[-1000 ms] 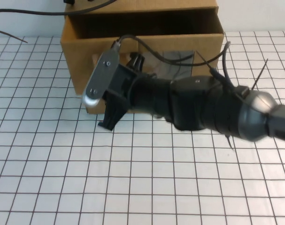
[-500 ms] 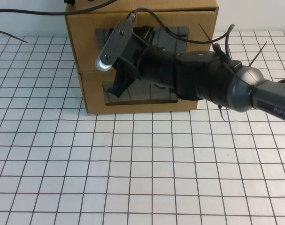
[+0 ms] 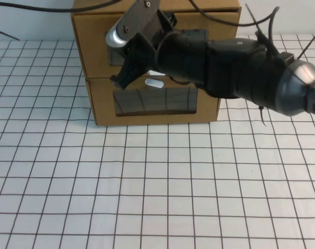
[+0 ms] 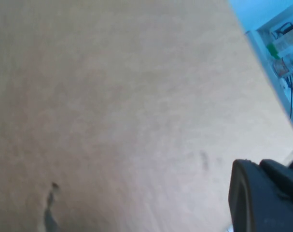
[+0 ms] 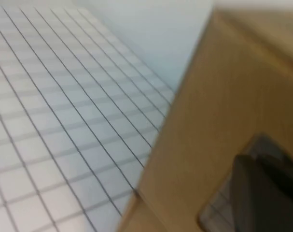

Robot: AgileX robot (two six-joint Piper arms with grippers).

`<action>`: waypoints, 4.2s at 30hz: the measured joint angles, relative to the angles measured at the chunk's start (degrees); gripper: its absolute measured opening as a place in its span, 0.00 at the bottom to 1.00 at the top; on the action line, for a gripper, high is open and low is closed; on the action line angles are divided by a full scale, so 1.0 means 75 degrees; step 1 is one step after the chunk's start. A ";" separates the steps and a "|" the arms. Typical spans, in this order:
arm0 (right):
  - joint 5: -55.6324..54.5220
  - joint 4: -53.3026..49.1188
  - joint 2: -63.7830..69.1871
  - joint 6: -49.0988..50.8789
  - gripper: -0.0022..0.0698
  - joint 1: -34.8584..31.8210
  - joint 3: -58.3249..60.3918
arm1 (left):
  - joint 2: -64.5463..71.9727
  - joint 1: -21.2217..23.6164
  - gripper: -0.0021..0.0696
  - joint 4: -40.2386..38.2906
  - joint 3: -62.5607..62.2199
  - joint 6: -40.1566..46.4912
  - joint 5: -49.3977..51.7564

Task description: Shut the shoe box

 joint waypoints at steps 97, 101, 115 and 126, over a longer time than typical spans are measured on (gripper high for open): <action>-0.3975 0.0150 -1.2863 0.0665 0.01 -0.0402 0.8909 | -1.5285 0.0294 0.02 0.6210 1.5991 -0.0634 -0.6275; -0.3975 0.0150 -1.2863 0.0665 0.01 -0.0402 0.8909 | -1.6188 0.0294 0.02 0.6613 1.7588 -0.0652 -0.7266; -0.3946 0.0150 -1.2863 0.0665 0.01 -0.0402 0.8909 | -1.6409 0.0294 0.02 0.6643 1.9132 -0.1281 -0.6675; -0.3946 0.0150 -1.2863 0.0665 0.01 -0.0402 0.8909 | -1.6409 0.0294 0.02 0.6672 1.9132 -0.1281 -0.6626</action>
